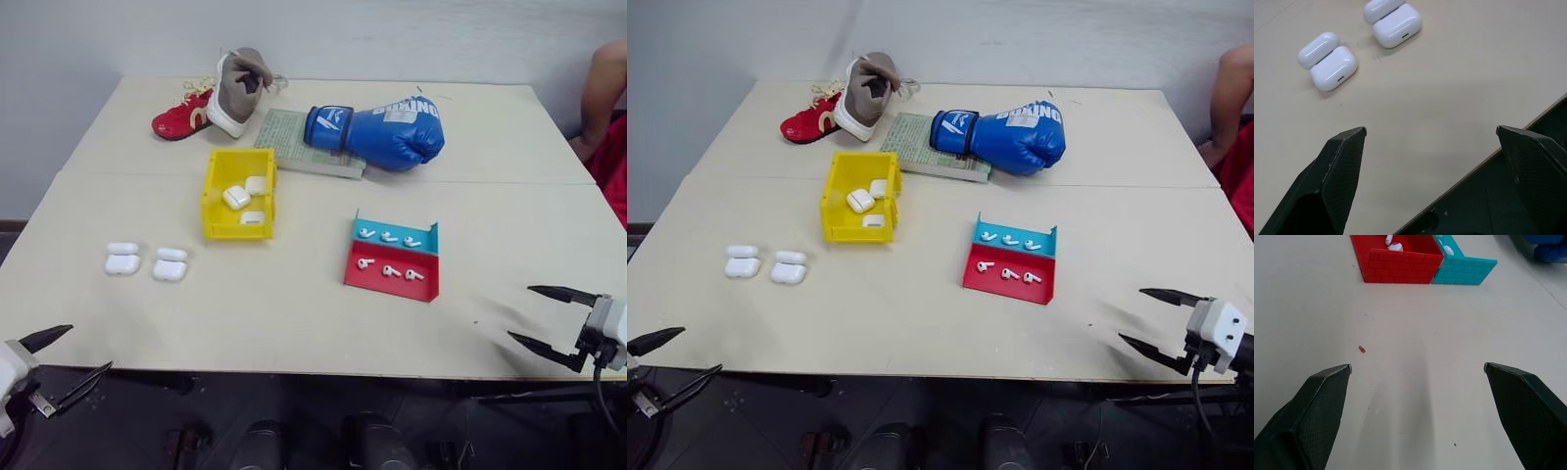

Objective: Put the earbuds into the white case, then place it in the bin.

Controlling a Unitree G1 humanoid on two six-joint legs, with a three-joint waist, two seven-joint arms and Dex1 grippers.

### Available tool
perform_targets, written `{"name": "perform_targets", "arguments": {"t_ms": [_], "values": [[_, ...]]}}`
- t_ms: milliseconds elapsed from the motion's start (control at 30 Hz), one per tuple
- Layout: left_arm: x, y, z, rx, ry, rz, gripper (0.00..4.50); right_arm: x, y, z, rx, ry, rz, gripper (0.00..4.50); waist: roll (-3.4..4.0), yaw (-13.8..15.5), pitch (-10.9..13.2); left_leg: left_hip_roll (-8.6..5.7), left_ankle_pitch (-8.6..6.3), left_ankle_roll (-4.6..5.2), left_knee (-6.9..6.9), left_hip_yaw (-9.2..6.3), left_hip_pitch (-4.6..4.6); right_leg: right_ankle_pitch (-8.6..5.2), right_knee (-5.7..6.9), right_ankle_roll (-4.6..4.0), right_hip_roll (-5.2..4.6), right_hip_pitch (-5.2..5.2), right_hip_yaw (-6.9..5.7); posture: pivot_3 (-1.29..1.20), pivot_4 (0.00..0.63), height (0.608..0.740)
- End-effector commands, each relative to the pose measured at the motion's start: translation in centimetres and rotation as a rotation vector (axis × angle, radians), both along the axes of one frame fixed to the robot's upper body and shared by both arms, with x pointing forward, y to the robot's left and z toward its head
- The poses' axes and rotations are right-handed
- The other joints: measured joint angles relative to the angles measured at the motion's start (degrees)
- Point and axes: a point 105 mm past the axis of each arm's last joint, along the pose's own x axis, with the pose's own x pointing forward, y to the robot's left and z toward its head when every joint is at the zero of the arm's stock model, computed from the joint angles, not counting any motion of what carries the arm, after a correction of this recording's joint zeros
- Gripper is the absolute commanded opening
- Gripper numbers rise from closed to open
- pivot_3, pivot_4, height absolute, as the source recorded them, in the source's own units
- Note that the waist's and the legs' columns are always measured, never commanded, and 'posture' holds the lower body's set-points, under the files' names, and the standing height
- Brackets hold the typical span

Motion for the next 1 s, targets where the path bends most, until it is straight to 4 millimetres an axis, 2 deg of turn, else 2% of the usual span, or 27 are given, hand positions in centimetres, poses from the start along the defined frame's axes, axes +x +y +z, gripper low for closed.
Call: {"name": "perform_targets", "arguments": {"t_ms": [33, 133, 300, 433, 533, 667, 833, 933, 1000], "values": [[0.0, 0.1, 1.1, 0.034, -0.038, -0.002, 4.47, 0.3, 0.0, 0.4, -0.002, -0.007, 0.005, 4.5, 0.0, 0.0, 0.0, 0.0, 0.0, 0.0, 0.0, 0.0, 0.0, 0.0, 0.0, 0.0, 0.0, 0.0, 0.0, 0.0, 0.15, 0.74], [-0.3, 0.2, 1.1, 0.007, -0.044, 0.028, 4.47, 0.8, 1.2, 0.2, 0.043, 0.02, 0.04, 4.5, 0.0, -0.04, 0.0, 0.0, 0.0, 0.0, 0.0, 0.01, 0.0, 0.0, -0.01, 0.0, 0.0, 0.0, 0.0, 0.0, 0.15, 0.74], [-1.6, 0.7, 0.8, -0.046, -0.025, 0.097, 4.47, 1.7, 5.0, 0.8, 0.149, 0.015, 0.133, 4.5, -0.01, -0.16, 0.0, 0.03, -0.01, -0.01, 0.0, 0.0, -0.01, 0.0, 0.0, 0.0, 0.01, 0.0, -0.01, 0.0, 0.15, 0.74], [-3.5, 2.9, 0.2, -0.174, 0.02, 0.261, 4.47, 1.5, 8.3, 2.9, 0.292, -0.101, 0.223, 4.5, 0.0, 0.06, 0.0, 0.03, -0.01, -0.01, 0.0, -0.02, -0.02, 0.0, 0.03, 0.01, 0.01, -0.02, -0.01, 0.0, 0.15, 0.74], [-5.6, 5.7, -0.3, -0.304, 0.013, 0.492, 4.47, 0.3, 10.5, 4.7, 0.426, -0.211, 0.295, 4.5, -0.01, 0.1, 0.0, 0.03, -0.03, -0.02, -0.04, -0.07, -0.03, 0.0, 0.03, 0.01, 0.01, -0.03, -0.02, 0.0, 0.15, 0.74], [-7.0, 6.7, -1.2, -0.419, 0.063, 0.662, 4.47, -1.0, 12.0, 4.9, 0.443, -0.278, 0.369, 4.5, -0.1, 0.32, -0.01, -0.01, -0.11, 0.07, -0.02, -0.08, -0.05, 0.0, 0.03, 0.01, -0.03, -0.01, -0.01, 0.0, 0.15, 0.74], [-4.9, 6.3, 0.3, -0.499, 0.105, 0.717, 4.47, -0.8, 12.6, 4.7, 0.424, -0.359, 0.379, 4.5, -0.36, 0.28, -0.18, -0.04, -0.12, 0.07, -0.01, -0.17, -0.02, 0.0, 0.02, 0.0, -0.07, 0.05, 0.0, 0.0, 0.15, 0.74], [-2.1, 5.1, 2.4, -0.479, 0.164, 0.66, 4.47, -0.8, 12.6, 4.1, 0.413, -0.347, 0.381, 4.5, -0.35, 0.27, -0.18, -0.04, -0.08, 0.0, 0.0, -0.24, -0.01, -0.01, 0.04, -0.02, -0.06, 0.06, 0.0, 0.0, 0.15, 0.74], [0.4, 4.6, 3.9, -0.467, 0.23, 0.635, 4.47, -0.6, 12.6, 4.0, 0.412, -0.342, 0.38, 4.5, -0.32, 0.21, -0.17, -0.04, -0.07, -0.02, -0.02, -0.26, 0.0, -0.01, 0.05, -0.03, -0.05, 0.07, 0.0, 0.0, 0.15, 0.74]]}}
